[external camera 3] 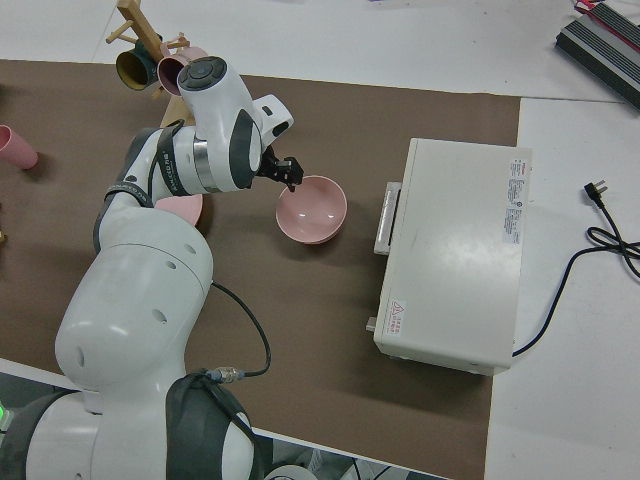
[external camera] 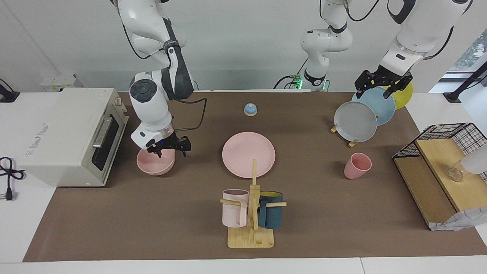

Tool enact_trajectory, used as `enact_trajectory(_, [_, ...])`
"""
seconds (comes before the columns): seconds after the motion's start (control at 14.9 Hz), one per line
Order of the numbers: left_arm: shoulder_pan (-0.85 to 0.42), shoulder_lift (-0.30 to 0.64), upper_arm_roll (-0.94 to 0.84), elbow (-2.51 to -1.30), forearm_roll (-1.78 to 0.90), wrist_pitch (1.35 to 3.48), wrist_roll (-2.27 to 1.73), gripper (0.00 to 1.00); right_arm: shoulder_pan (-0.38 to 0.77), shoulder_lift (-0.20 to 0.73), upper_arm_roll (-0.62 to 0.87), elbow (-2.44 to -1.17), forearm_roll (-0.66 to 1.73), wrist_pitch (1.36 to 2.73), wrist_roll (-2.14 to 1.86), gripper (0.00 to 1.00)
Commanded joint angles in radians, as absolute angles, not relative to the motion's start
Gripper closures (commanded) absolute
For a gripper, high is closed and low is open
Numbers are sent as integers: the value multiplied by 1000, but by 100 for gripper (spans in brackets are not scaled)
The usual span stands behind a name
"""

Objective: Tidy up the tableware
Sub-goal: 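Reach the right gripper down and grasp the rim of the pink bowl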

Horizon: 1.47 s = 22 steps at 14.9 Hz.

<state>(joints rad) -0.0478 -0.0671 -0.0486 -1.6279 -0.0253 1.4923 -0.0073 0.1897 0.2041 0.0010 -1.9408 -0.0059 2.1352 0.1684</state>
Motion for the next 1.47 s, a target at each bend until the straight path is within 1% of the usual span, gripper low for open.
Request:
enact_trajectory(0.0, [-52, -92, -44, -1652, -12, 1489, -15, 0, 186, 167, 8, -2002, -18, 2177, 183, 0])
enact_trajectory(0.13, [-52, -92, -44, -1654, -12, 1489, -15, 0, 180, 157, 8, -2057, -20, 2224, 181, 0])
enact_trajectory(0.2, [-51, -92, -44, -1652, -12, 1489, -15, 0, 175, 166, 6, -2072, -20, 2239, 181, 0])
enact_trajectory(0.47, [-52, -92, -44, -1652, -12, 1489, -15, 0, 176, 173, 6, -2079, -23, 2235, 170, 0])
enact_trajectory(0.54, [-51, -92, -44, -1652, -12, 1489, -15, 0, 175, 179, 8, -2080, -38, 2237, 147, 8])
enact_trajectory(0.6, [-52, -92, -44, -1652, -12, 1489, -15, 0, 175, 183, 8, -2082, -50, 2237, 124, 22])
enact_trajectory(0.74, [-52, -92, -44, -1652, -12, 1489, -15, 0, 173, 195, 6, -2080, -55, 2235, 101, 76])
enact_trajectory(0.8, [-51, -92, -44, -1654, -12, 1489, -15, 0, 173, 202, 6, -2079, -69, 2227, 95, 100])
enact_trajectory(1.01, [-51, -92, -45, -1652, -12, 1489, -15, 0, 181, 207, 6, -2074, -103, 2220, 95, 100])
enact_trajectory(1.07, [-52, -92, -44, -1652, -12, 1489, -15, 0, 187, 209, 8, -2056, -118, 2197, 95, 100])
enact_trajectory(1.27, [-52, -92, -44, -1652, -12, 1489, -15, 0, 219, 235, 8, -1923, -132, 2056, 95, 100])
enact_trajectory(1.41, [-52, -92, -44, -1654, -12, 1489, -15, 0, 274, 261, 8, -1803, -127, 1949, 115, 100])
